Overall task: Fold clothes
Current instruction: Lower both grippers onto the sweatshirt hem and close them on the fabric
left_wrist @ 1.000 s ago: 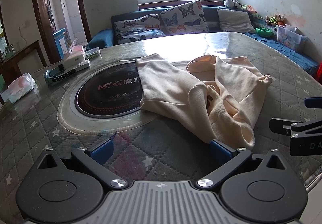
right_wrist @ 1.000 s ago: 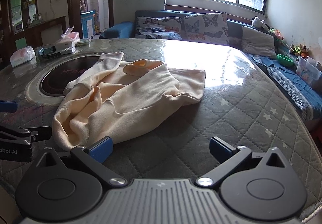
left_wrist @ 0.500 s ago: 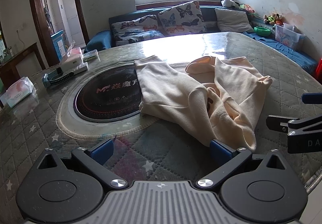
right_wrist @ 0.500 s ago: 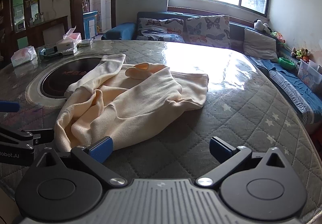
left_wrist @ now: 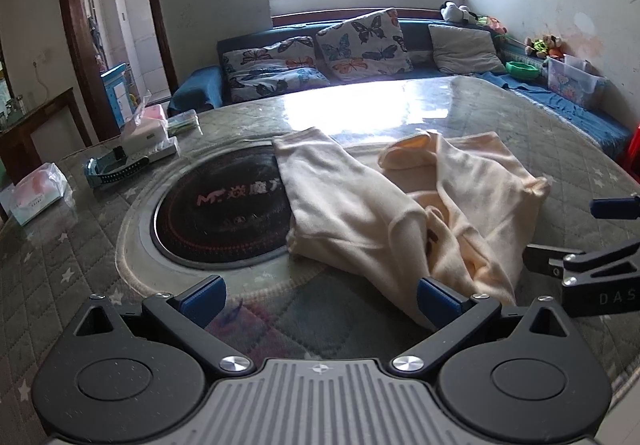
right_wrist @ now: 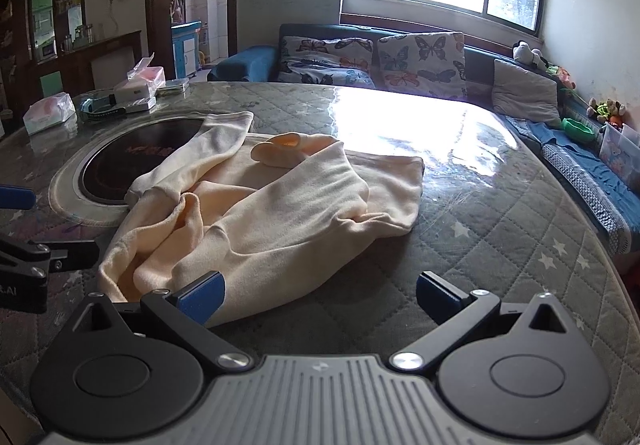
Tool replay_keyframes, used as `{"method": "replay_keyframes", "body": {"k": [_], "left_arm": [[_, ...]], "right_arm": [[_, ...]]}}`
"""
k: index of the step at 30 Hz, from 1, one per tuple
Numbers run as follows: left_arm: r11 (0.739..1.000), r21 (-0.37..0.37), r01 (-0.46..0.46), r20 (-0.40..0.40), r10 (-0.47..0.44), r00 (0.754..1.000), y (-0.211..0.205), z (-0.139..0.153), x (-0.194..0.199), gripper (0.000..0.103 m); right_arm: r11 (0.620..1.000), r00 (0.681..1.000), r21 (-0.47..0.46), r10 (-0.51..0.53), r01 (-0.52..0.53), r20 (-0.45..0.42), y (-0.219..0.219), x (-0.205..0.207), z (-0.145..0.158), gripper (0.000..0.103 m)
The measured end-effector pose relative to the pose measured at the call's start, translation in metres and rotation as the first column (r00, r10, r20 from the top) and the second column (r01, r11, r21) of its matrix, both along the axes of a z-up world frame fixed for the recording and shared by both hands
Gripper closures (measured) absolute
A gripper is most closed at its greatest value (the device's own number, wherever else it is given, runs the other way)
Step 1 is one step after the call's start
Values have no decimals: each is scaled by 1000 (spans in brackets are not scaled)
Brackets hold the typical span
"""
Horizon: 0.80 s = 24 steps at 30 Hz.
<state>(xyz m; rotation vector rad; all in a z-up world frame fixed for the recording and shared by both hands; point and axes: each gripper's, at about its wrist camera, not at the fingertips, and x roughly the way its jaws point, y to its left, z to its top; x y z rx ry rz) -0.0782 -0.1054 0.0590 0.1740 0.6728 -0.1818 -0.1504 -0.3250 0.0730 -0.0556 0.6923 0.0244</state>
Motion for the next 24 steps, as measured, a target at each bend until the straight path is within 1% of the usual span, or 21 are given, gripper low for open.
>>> {"method": "replay_keyframes", "body": {"k": [6,7,13,15,17,18,22,24], "left_arm": [[1000,-12,16,13,-16,1000,-5,6,18,0],[1000,-17,20,14,-20,1000,-6,7,22,0],[999,-41,36,23,-35,999,-14,11,45,1],[998,-53,36,14,-36,999,-16,11,54,3],[998,-60,36,1,-36,999,-18,10,63,7],[997,-63,36,-7,-37,999,-19,9,68,10],[996,-77,48,-37,-51,998,-25,5,84,18],[995,-76,57,-40,-61,997,-28,4,92,19]], "right_arm": [[1000,1000,-9,10,-10,1,-1,16,1,2],[1000,1000,-5,8,-8,2,-3,20,1,4],[999,1000,39,-13,13,-2,-18,44,6,10],[998,1000,56,-22,22,-4,-25,52,9,13],[997,1000,73,-26,26,-7,-30,64,9,15],[996,1000,82,-28,29,-8,-32,71,9,17],[995,999,99,-29,31,-17,-38,92,10,25],[994,1000,106,-24,26,-19,-40,103,10,26]]}}
